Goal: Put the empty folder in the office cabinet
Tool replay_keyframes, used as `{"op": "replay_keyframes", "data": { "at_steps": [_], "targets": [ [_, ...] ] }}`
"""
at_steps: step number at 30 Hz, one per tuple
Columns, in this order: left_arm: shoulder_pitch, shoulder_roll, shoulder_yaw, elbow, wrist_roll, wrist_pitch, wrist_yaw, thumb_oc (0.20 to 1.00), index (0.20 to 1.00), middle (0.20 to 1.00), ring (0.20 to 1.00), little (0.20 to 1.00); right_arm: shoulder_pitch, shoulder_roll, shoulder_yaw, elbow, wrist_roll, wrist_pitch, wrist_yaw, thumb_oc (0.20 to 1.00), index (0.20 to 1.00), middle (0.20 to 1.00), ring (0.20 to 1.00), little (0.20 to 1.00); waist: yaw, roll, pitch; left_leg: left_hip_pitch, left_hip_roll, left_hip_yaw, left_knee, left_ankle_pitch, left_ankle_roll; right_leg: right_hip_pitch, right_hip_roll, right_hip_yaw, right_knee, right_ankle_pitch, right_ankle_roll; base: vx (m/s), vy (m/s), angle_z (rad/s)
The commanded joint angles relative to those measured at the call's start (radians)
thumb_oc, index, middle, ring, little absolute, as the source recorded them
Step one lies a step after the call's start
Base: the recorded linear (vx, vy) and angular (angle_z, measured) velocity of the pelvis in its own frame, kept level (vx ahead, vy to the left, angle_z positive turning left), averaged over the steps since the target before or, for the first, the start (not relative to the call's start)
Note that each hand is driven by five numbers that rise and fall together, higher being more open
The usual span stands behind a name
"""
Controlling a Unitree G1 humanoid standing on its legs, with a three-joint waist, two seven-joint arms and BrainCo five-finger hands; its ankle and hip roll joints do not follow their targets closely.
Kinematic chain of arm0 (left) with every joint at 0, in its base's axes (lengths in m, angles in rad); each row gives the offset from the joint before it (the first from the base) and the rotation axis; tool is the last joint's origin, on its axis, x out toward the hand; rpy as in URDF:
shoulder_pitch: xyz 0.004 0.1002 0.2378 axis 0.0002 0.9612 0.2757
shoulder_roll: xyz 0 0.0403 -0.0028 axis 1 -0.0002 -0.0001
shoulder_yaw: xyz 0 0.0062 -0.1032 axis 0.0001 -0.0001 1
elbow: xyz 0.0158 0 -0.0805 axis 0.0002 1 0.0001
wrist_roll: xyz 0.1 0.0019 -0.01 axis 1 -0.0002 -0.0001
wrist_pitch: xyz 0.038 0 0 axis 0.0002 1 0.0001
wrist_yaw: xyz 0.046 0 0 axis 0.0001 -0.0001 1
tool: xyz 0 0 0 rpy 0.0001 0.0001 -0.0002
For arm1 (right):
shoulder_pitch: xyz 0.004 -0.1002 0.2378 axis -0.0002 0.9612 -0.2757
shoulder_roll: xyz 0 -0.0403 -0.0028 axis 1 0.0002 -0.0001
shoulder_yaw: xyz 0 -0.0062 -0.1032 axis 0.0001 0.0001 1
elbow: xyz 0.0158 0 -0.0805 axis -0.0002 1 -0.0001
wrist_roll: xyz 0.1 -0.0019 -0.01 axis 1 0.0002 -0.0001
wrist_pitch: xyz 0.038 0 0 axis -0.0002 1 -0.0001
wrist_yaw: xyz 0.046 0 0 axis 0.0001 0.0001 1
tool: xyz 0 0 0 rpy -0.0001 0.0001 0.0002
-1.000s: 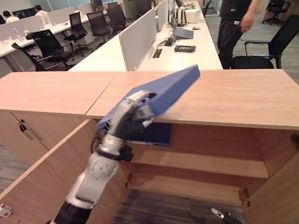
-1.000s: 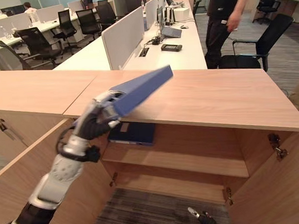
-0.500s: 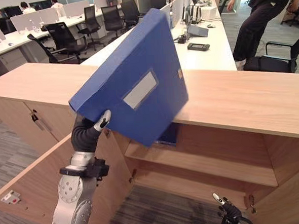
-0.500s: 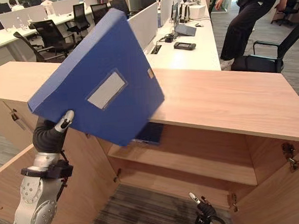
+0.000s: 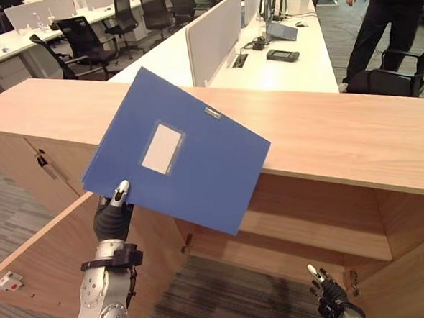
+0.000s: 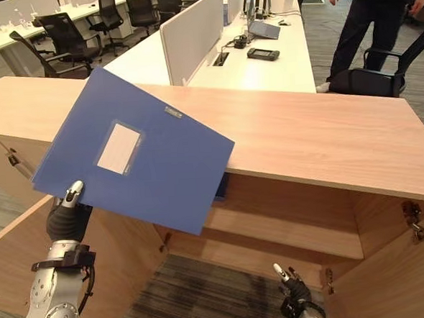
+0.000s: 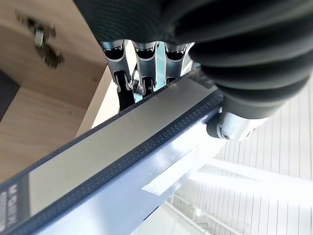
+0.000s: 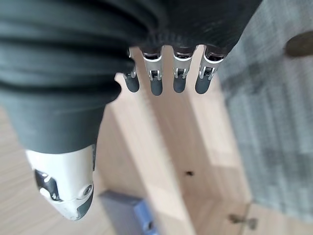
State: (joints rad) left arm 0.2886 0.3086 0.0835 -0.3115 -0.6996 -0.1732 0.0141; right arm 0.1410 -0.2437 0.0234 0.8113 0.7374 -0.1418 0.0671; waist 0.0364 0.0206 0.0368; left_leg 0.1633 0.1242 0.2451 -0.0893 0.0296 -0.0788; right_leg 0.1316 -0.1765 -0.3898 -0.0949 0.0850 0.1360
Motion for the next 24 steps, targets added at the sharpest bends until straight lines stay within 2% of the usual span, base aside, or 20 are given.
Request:
{"op": "replay_keyframes", "data": {
  "at_steps": [1, 4, 10, 16, 19, 24],
  "targets": [
    [-0.002, 0.024, 0.071, -0.026, 0.067, -0.044, 0.033, 0.2, 0.2, 0.2, 0.2, 0.2, -0.071, -0.026, -0.049, -0.011, 0.043, -0.035, -0.009, 1.0, 1.0, 1.0, 1.0, 1.0, -0.007, -0.046, 0.009, 0.01, -0.043, -0.056, 0.002, -0.058, 0.025, 0.044, 0.054, -0.004, 0.008, -0.047, -0.019, 0.0, 0.0, 0.0],
    [0.014, 0.018, 0.118, -0.017, 0.114, -0.044, 0.048, 0.2, 0.2, 0.2, 0.2, 0.2, -0.062, -0.062, -0.096, -0.09, 0.008, -0.049, -0.036, 1.0, 1.0, 1.0, 1.0, 1.0, -0.006, -0.046, 0.009, 0.015, -0.041, -0.057, 0.002, -0.065, 0.025, 0.05, 0.057, -0.003, 0.008, -0.051, -0.019, 0.0, 0.0, 0.0],
    [0.003, 0.029, 0.139, -0.021, 0.137, -0.043, 0.033, 0.2, 0.2, 0.2, 0.2, 0.2, -0.073, -0.126, -0.139, -0.211, -0.1, -0.058, -0.079, 1.0, 1.0, 1.0, 1.0, 1.0, -0.006, -0.05, 0.009, 0.008, -0.043, -0.059, 0.002, -0.061, 0.029, 0.044, 0.055, -0.001, 0.008, -0.049, -0.02, 0.0, 0.0, 0.0],
    [-0.028, 0.101, 0.04, -0.083, -0.177, -0.02, -0.188, 0.2, 0.2, 0.2, 0.2, 0.2, -0.077, -0.149, -0.123, -0.316, -0.141, -0.067, -0.06, 1.0, 1.0, 1.0, 1.0, 1.0, -0.017, -0.044, 0.012, 0.016, -0.041, -0.055, 0.002, -0.065, 0.028, 0.047, 0.056, 0.007, 0.008, -0.048, -0.019, 0.0, 0.0, 0.0],
    [-0.056, 0.156, -0.012, -0.098, -0.246, 0.001, -0.25, 0.2, 0.2, 0.2, 0.2, 0.2, -0.094, -0.145, -0.104, -0.301, -0.136, -0.073, -0.05, 1.0, 1.0, 1.0, 1.0, 1.0, -0.022, -0.045, 0.008, 0.02, -0.041, -0.051, 0.002, -0.066, 0.028, 0.049, 0.057, 0.011, 0.008, -0.048, -0.018, 0.0, 0.0, 0.0],
    [-0.089, 0.316, -0.088, -0.144, -0.327, 0.053, -0.362, 0.2, 0.2, 0.2, 0.2, 0.2, -0.114, -0.148, -0.058, -0.282, -0.145, -0.068, -0.022, 1.0, 1.0, 1.0, 1.0, 1.0, -0.028, -0.044, 0.002, 0.027, -0.039, -0.044, 0.002, -0.066, 0.025, 0.05, 0.06, 0.02, 0.008, -0.046, -0.016, 0.0, 0.0, -0.02]
  ]
}}
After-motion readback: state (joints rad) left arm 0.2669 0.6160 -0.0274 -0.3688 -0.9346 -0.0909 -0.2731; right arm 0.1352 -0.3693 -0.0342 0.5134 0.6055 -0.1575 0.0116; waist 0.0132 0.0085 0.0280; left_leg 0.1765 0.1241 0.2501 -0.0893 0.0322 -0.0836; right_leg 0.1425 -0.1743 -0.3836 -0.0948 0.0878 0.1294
